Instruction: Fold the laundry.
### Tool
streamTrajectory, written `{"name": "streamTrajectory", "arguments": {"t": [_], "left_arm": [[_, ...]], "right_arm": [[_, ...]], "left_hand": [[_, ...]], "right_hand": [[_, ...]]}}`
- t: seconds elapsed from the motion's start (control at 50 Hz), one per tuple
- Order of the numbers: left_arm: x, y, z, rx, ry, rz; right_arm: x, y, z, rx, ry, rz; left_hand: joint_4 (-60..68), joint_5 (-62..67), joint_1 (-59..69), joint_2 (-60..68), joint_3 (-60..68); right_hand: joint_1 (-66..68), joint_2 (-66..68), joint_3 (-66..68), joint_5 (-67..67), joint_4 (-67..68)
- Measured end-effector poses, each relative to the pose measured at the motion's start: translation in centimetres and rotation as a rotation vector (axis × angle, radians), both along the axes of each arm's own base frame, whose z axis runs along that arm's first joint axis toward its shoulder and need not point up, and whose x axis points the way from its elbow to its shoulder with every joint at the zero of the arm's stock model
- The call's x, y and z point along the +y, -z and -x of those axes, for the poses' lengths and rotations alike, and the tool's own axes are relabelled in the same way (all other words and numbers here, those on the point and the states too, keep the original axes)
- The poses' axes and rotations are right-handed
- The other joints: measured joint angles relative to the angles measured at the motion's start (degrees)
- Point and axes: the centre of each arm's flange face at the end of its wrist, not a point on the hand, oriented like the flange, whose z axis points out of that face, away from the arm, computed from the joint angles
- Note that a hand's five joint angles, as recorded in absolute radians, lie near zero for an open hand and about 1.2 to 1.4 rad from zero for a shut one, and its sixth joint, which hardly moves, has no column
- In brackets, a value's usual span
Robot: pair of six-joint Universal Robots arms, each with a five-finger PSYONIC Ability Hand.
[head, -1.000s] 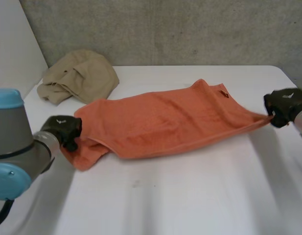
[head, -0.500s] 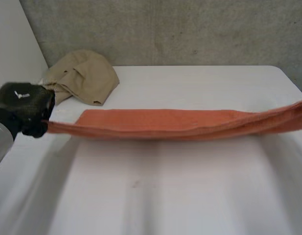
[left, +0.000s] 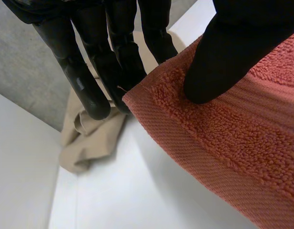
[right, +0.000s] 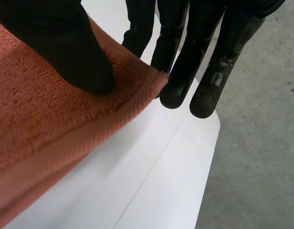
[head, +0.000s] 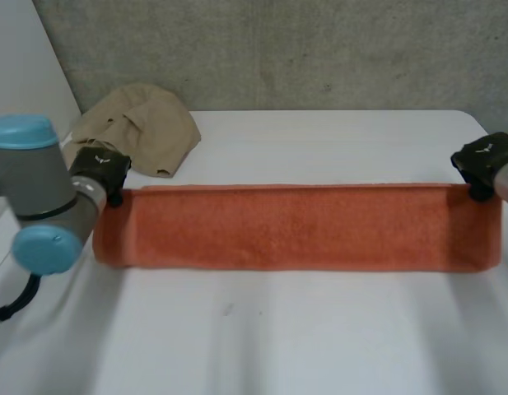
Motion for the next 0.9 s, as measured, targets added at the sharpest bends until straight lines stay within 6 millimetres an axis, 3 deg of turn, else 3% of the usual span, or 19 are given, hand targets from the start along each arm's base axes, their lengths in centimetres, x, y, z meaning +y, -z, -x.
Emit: {"name": "streamTrajectory", "arguments": {"t": [0.08,0.2,0.24,0.26,0.28,0.3,0.32,0.36,0.44,0.54,0.66,0.78,0.9], "left_arm": [[-2.6,1.2,1.6,-0.04,-0.002,0.056],[-4.4,2.7,3.6,-0.083,0.029,0.102],[-4.7,3.2,4.1,-0.09,0.04,0.111],[-4.7,3.3,4.4,-0.091,0.046,0.115],[-4.7,3.5,4.7,-0.093,0.053,0.119],[-4.7,3.7,5.0,-0.093,0.059,0.124],[-4.7,3.7,5.3,-0.091,0.063,0.131],[-4.6,3.6,5.7,-0.086,0.07,0.146],[-4.4,3.1,6.1,-0.073,0.075,0.172],[-3.7,1.2,5.9,-0.058,0.072,0.192],[-1.4,-0.9,4.7,-0.05,0.073,0.176],[2.8,-1.4,3.5,0.008,0.086,0.088],[5.8,-1.1,3.0,0.123,0.097,0.001]], "right_arm": [[-2.0,1.7,-1.3,0.016,0.002,0.056],[-4.4,3.7,-2.4,0.029,0.012,0.131],[-5.1,4.3,-2.6,0.032,0.021,0.149],[-5.3,4.5,-2.7,0.033,0.026,0.156],[-5.6,4.8,-2.8,0.034,0.034,0.163],[-5.9,5.0,-2.8,0.035,0.043,0.171],[-6.0,5.0,-2.8,0.035,0.049,0.176],[-6.5,5.0,-2.8,0.035,0.074,0.198],[-6.7,4.0,-2.6,0.023,0.108,0.228],[-5.8,1.6,-2.4,-0.03,0.134,0.24],[-2.1,-1.5,-2.1,-0.129,0.103,0.162],[1.7,-0.2,-0.5,-0.182,0.045,-0.044],[3.5,2.3,1.2,-0.217,0.039,-0.172]], "left_hand": [[0.0,0.0,0.0,0.0,0.0],[0.0,0.0,0.0,0.0,0.0],[0.0,0.0,-0.04,0.0,0.0],[-6.33,-4.97,-5.98,-6.21,-6.14],[-21.59,-19.46,-22.86,-21.46,-21.09],[-34.79,-32.48,-37.93,-35.69,-33.93],[-34.79,-32.48,-37.93,-35.69,-33.93],[-54.93,-51.38,-54.73,-54.75,-54.21],[-57.18,-53.1,-54.96,-56.96,-56.33],[-57.18,-53.1,-54.96,-56.96,-56.33],[-57.18,-53.1,-54.96,-56.96,-56.33],[-57.18,-53.1,-54.96,-56.96,-56.33],[-57.18,-53.1,-54.96,-56.96,-56.33]], "right_hand": [[0.0,0.0,0.0,0.0,0.0],[0.0,-0.01,-0.02,0.0,-0.04],[-8.04,-9.12,-8.18,-7.46,-8.42],[-15.83,-17.24,-16.12,-15.02,-16.37],[-15.83,-17.24,-16.12,-15.02,-16.37],[-32.53,-35.74,-35.41,-33.02,-34.45],[-35.22,-38.03,-37.62,-36.44,-37.78],[-44.31,-52.74,-53.03,-51.33,-53.22],[-45.05,-54.81,-55.51,-52.76,-54.98],[-45.05,-54.8,-55.51,-52.76,-54.98],[-45.05,-54.81,-55.51,-52.76,-54.98],[-44.34,-54.1,-54.66,-52.25,-54.38],[-39.05,-47.72,-47.33,-46.55,-47.8]]}}
